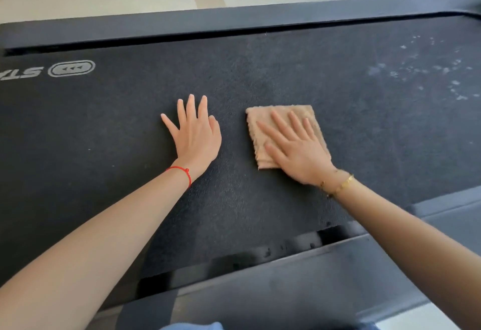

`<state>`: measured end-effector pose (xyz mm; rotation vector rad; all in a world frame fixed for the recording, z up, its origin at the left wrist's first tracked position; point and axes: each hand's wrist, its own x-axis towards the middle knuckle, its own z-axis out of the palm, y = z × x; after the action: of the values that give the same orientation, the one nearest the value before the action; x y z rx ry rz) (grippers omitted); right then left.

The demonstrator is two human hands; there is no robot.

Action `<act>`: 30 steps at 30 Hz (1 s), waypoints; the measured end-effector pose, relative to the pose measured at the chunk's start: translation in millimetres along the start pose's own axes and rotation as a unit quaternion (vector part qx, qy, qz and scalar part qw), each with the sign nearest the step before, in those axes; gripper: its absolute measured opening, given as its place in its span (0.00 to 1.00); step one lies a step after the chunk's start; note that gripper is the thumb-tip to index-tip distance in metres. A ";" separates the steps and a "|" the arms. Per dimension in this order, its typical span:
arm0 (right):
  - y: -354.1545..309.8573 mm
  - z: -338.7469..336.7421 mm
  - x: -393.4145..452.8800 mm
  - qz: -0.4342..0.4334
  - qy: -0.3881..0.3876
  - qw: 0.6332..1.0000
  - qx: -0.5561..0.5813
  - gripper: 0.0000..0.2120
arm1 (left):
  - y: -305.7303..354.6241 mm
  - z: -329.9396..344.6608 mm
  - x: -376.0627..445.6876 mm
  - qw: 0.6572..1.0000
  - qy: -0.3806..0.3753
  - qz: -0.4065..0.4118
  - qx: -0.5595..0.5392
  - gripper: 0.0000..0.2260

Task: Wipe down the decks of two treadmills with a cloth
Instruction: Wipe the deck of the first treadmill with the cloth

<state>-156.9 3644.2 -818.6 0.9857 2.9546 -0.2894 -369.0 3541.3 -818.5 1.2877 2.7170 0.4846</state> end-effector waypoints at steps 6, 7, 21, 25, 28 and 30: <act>52.5 -21.8 109.7 0.138 -0.009 0.990 0.021 0.26 | 7.2 13.3 4.8 0.999 0.000 -0.016 0.044 0.26; 44.3 -20.3 121.4 0.127 -0.010 0.992 0.021 0.26 | 7.1 14.7 3.9 0.999 0.005 -0.017 0.052 0.26; 69.6 -30.2 218.4 0.053 -0.003 0.999 -0.001 0.26 | 12.7 18.1 3.4 0.994 0.009 -0.029 0.100 0.28; 46.5 -35.5 285.1 0.066 -0.028 0.997 0.016 0.28 | 13.0 18.3 4.7 0.994 0.012 -0.030 0.106 0.28; 9.2 -30.6 293.7 0.007 -0.035 0.999 0.013 0.28 | 11.3 17.6 5.3 0.993 0.008 -0.028 0.115 0.29; -3.1 -24.9 279.7 -0.050 -0.039 0.998 0.010 0.27 | 10.4 17.4 5.6 0.993 0.008 -0.030 0.116 0.28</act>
<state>-381.7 3812.4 -813.5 0.8083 2.9397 -0.3505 -361.1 3556.0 -831.3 1.2506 2.8855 0.1782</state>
